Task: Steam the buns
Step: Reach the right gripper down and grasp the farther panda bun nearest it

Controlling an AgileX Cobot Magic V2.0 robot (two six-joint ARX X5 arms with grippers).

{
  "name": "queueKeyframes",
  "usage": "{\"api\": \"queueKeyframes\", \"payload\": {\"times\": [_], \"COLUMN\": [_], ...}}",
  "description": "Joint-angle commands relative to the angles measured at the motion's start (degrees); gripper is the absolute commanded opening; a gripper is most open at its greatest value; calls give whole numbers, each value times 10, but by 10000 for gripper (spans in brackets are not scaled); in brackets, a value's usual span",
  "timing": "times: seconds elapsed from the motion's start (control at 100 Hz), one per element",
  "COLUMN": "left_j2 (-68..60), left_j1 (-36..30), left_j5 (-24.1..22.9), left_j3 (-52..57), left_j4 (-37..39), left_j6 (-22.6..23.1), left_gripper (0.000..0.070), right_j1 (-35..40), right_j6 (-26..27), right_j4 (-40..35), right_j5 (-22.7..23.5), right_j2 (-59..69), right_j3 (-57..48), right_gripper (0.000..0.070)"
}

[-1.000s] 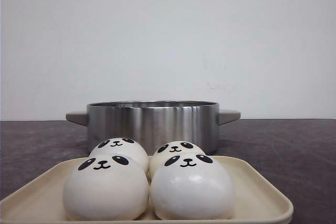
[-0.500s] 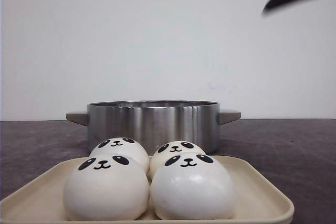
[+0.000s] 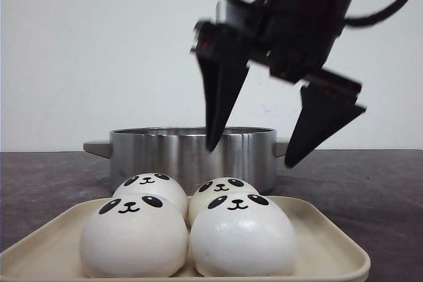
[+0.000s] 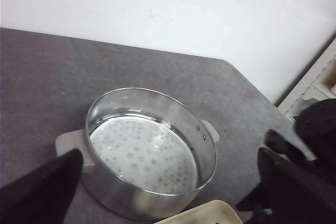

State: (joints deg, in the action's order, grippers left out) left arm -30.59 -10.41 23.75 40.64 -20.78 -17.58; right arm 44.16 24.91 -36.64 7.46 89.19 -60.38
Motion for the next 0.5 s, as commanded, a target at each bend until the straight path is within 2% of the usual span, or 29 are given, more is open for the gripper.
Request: {"api": "queueKeyframes", "payload": {"times": [0.0, 0.11, 0.24, 0.36, 0.39, 0.42, 0.48, 0.49], "left_j2": [-1, -1, -1, -1, -1, -1, -1, -1], "left_j1": [-5, -13, -20, -22, -22, -23, -23, -23], "left_j5": [1, 1, 1, 1, 1, 1, 0, 0], "left_j3": [5, 5, 5, 5, 5, 5, 5, 5], "left_j4": [6, 6, 5, 5, 5, 5, 5, 5], "left_j6": [2, 2, 2, 2, 2, 2, 2, 2], "left_gripper": [673, 673, 673, 673, 673, 673, 673, 673], "right_j1": [5, 6, 5, 2, 2, 2, 2, 2], "right_j6": [13, 17, 27, 40, 45, 47, 49, 48], "right_j4": [7, 18, 19, 17, 16, 16, 15, 16], "right_j5": [0, 1, 3, 24, 24, 25, 30, 31], "right_j2": [25, 52, 77, 97, 101, 105, 107, 107], "right_j3": [-11, -11, -11, -11, -11, -11, -11, -11], "right_gripper": [603, 598, 405, 384, 361, 284, 0, 0]}}
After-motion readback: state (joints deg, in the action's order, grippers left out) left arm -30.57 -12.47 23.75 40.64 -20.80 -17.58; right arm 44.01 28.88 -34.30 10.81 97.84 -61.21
